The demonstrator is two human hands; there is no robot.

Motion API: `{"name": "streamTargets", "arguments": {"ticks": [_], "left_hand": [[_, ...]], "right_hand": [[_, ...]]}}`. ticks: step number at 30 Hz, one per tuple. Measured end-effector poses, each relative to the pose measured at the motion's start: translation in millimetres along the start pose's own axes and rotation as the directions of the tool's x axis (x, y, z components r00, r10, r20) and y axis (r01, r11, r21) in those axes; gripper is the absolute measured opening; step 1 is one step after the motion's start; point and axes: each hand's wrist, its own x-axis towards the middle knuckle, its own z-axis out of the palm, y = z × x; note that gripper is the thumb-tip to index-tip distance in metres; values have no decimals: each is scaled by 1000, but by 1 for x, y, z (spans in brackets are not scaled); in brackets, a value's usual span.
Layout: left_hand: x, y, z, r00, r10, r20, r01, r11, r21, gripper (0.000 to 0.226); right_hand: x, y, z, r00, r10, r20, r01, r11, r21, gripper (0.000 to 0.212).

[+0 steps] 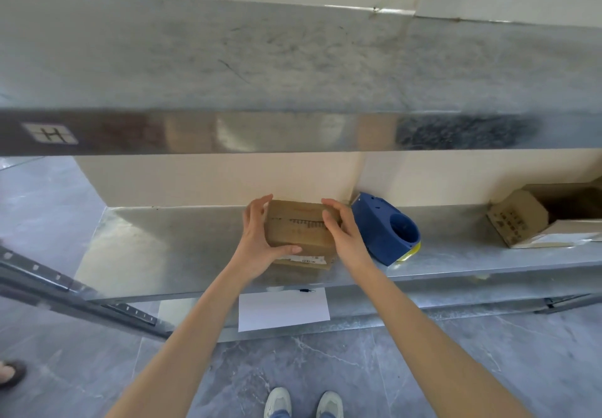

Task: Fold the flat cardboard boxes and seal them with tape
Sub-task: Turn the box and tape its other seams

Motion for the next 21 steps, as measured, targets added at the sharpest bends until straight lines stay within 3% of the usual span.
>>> {"name": "streamTargets", "arguments": {"ticks": [7,14,18,21], "left_hand": [[-7,-3,-12,985,-8,-174,25,995,94,70],[-12,3,-10,975,-63,-211,34,990,-140,50],[-18,3,-5,983,-94,-155,65,980,-186,66],[-18,4,-2,986,-73,-147,57,992,-109,77]], "right_hand": [[-6,-4,-7,996,-56,-68,38,971,-234,24],[-16,-9,4,993,-117,23,112,856,-504,39],[-16,-11,10,992,-83,92,120,823,-555,38],[-14,-13,10,990,-62,123,124,795,-594,39]]}}
